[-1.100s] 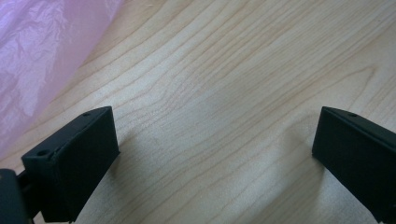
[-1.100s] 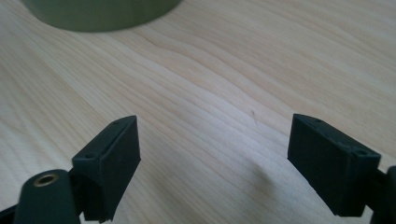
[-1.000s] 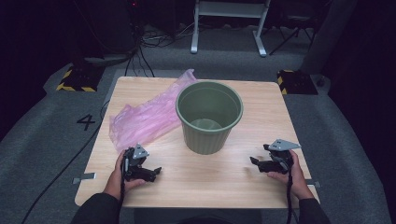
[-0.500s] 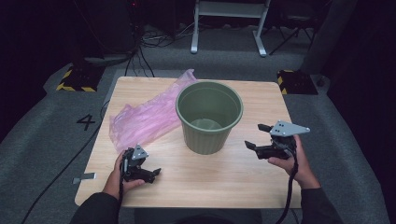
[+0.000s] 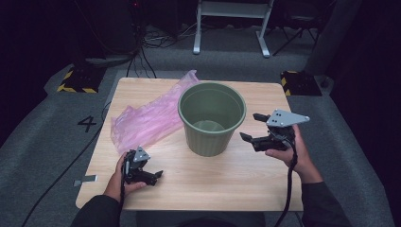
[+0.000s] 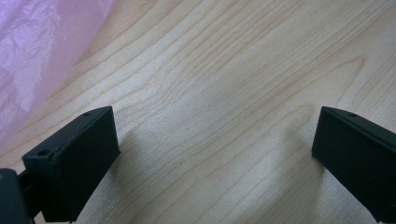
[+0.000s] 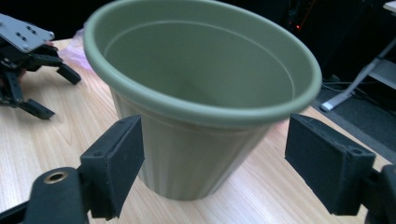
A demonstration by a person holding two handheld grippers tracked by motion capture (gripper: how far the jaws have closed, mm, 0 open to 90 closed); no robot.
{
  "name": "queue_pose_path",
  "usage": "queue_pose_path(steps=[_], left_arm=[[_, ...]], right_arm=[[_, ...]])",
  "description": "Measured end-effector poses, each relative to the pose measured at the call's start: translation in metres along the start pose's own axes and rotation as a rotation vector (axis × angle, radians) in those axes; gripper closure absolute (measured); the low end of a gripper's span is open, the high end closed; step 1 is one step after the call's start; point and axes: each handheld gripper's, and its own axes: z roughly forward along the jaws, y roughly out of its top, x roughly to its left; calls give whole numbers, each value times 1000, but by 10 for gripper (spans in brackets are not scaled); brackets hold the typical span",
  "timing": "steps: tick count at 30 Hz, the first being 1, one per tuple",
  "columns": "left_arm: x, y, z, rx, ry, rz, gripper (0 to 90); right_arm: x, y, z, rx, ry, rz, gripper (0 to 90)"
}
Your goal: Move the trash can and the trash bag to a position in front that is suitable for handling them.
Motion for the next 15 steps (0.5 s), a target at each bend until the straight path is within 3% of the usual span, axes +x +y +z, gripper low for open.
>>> queue_pose_path(steps=[9, 13, 15], left_arm=[[0, 0, 0, 0, -1, 1, 5], [0, 0, 0, 0, -1, 1, 5], [0, 0, 0, 0, -1, 2, 5]], right_arm=[[6, 20, 0, -33, 36, -21, 205], [13, 29, 5, -25, 64, -52, 210], [18, 34, 11, -12, 106, -69, 232]])
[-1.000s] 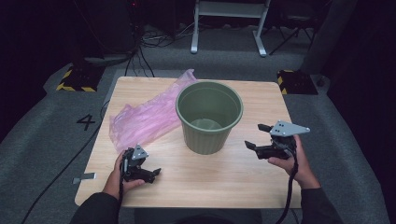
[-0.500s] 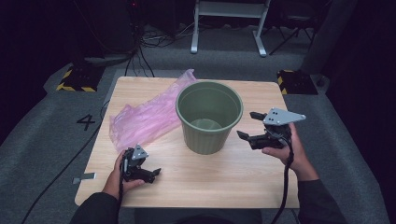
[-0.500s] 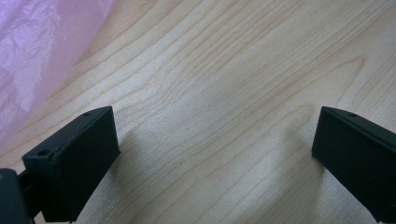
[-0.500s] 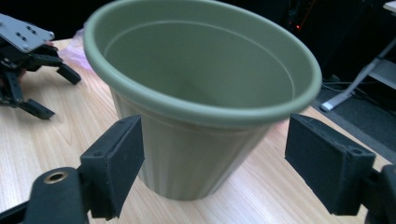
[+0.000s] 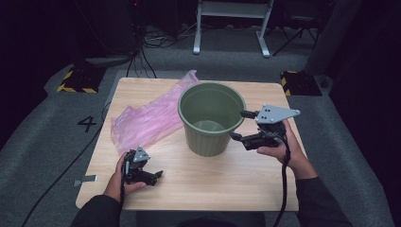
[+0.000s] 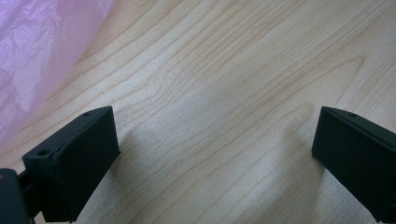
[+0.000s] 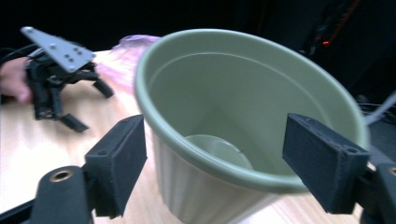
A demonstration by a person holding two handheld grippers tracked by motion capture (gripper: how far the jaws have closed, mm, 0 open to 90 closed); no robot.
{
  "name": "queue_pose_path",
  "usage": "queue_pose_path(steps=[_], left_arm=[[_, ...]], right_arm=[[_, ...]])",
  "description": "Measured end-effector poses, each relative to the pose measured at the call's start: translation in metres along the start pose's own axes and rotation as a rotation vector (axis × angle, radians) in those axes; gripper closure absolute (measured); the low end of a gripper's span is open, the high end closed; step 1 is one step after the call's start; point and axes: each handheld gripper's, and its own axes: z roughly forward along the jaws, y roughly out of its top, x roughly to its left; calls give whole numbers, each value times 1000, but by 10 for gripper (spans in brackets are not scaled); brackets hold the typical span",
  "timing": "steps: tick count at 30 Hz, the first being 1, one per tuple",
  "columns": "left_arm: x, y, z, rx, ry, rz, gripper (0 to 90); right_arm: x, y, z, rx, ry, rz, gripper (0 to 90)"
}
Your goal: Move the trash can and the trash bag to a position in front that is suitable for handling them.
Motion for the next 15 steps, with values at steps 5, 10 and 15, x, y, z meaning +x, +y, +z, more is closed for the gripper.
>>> queue_pose_path(steps=[5, 10, 15], left_arm=[[0, 0, 0, 0, -2, 1, 5], [0, 0, 0, 1, -4, -1, 4], [0, 0, 0, 1, -4, -1, 4]], right_arm=[[5, 6, 11, 37, 24, -18, 251], [9, 8, 26, 83, 72, -18, 285], [11, 9, 39, 130, 93, -32, 375]])
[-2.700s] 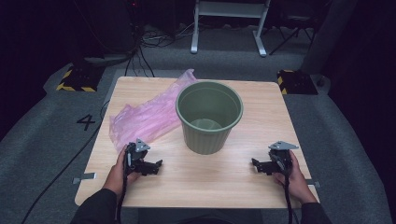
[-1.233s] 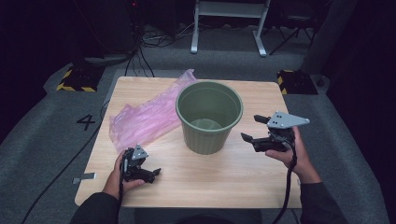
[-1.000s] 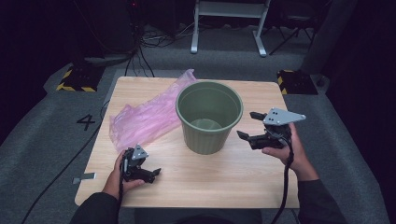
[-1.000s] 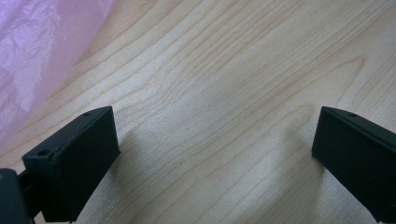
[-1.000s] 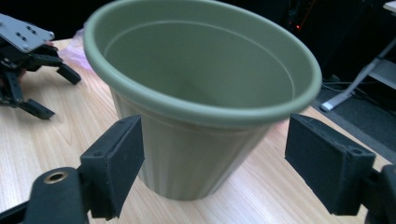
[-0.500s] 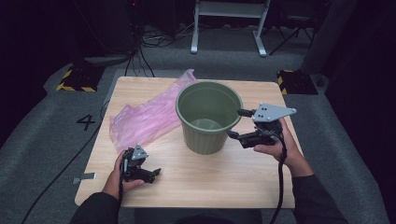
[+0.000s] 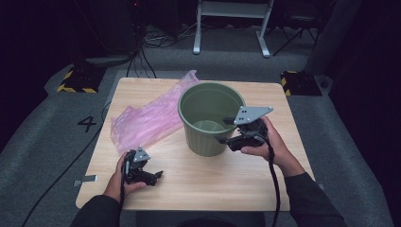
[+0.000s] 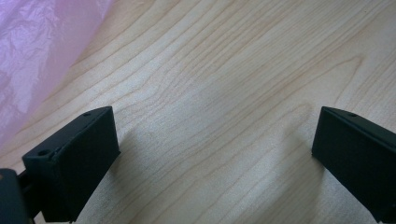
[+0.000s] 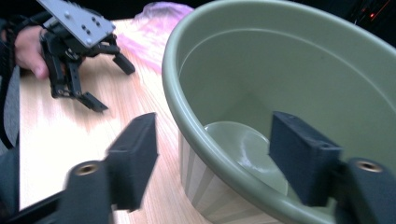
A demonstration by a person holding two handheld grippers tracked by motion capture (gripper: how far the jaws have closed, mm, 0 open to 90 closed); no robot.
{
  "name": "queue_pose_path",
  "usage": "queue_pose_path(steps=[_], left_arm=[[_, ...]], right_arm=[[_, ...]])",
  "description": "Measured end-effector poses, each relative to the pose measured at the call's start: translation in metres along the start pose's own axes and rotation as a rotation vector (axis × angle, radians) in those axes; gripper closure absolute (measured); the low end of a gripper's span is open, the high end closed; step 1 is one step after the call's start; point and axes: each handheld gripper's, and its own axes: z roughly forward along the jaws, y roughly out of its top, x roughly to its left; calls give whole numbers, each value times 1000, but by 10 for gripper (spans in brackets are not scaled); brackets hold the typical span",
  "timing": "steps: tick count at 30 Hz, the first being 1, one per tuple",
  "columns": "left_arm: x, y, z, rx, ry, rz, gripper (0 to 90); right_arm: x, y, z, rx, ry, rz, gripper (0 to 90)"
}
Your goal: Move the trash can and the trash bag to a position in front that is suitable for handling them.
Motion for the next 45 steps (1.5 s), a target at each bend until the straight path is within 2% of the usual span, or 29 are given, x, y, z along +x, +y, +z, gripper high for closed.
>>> queue_pose_path(steps=[5, 7, 10, 11, 16, 23, 29, 41, 43, 44, 45], left_arm=[[0, 0, 0, 0, 0, 0, 5], [0, 0, 0, 0, -2, 0, 4], [0, 0, 0, 0, -3, 0, 4], [0, 0, 0, 0, -2, 0, 5], [0, 0, 0, 0, -2, 0, 5], [0, 0, 0, 0, -3, 2, 4], [0, 0, 0, 0, -3, 2, 5], [0, 0, 0, 1, -2, 2, 5], [0, 0, 0, 0, -2, 2, 4], [0, 0, 0, 0, -3, 2, 5], [0, 0, 0, -1, -3, 1, 5]], right_arm=[[-1, 1, 12, 59, 41, -43, 489], [-4, 2, 15, 67, 43, -64, 553], [-6, 3, 15, 75, 63, -72, 570], [-6, 4, 16, 78, 72, -91, 595], [-7, 4, 15, 86, 85, -115, 674], [-3, 5, 10, 118, 66, -158, 753], [-1, 3, 4, 146, 43, -155, 759], [-3, -9, -10, 135, 24, -143, 749], [-3, -11, -12, 134, 18, -142, 740], [-3, -13, -15, 124, 4, -133, 683], [-3, -13, -15, 124, 4, -133, 683]])
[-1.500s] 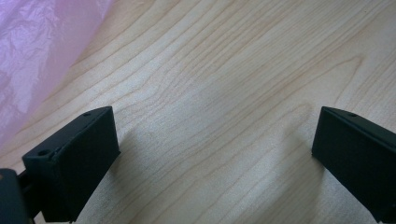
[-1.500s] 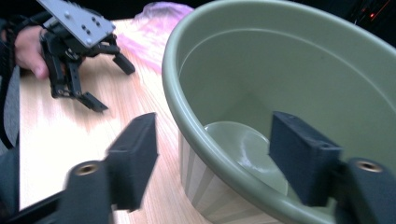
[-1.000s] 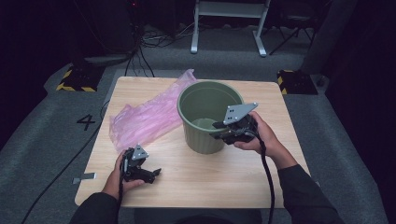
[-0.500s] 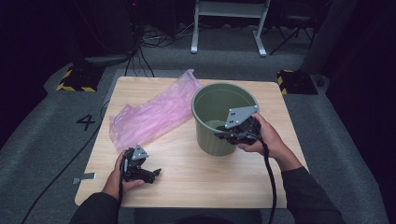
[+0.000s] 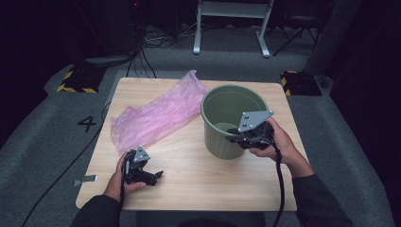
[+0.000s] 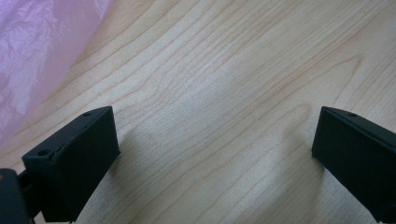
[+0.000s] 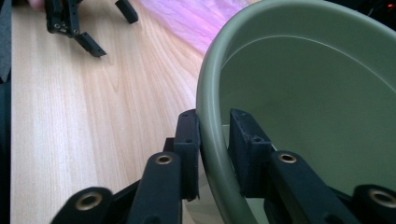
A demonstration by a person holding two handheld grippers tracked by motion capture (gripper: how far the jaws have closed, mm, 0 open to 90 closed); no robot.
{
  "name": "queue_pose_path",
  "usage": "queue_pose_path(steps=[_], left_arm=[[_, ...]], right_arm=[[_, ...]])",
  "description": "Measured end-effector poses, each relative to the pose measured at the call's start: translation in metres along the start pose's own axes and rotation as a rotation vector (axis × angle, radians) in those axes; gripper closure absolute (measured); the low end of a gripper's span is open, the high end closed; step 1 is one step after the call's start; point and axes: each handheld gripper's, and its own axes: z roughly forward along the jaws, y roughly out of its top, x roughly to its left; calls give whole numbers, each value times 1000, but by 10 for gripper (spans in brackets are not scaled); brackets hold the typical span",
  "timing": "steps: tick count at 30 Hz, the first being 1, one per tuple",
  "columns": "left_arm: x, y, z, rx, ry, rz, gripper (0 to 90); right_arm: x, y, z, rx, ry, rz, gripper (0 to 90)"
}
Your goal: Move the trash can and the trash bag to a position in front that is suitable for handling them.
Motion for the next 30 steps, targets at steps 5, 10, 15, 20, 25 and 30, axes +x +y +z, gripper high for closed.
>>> queue_pose_path(steps=[5, 10, 15, 20, 25, 30], left_arm=[[-1, 1, 1, 1, 1, -6, 4], [-3, 2, 1, 3, 13, -12, 4], [-3, 3, 3, 4, 7, 2, 4], [-4, 5, 5, 2, -12, 15, 5], [-4, 9, 7, 9, -24, 36, 4], [-5, 13, 11, 6, -32, 50, 4]], right_arm=[[0, -6, -13, -67, -83, 40, 393], [3, -21, -37, -158, -153, 100, 246], [5, -48, -55, -193, -210, 173, 206], [2, -76, -60, -200, -243, 248, 201], [-4, -101, -54, -191, -258, 303, 201], [-16, -144, -28, -130, -251, 397, 195]])
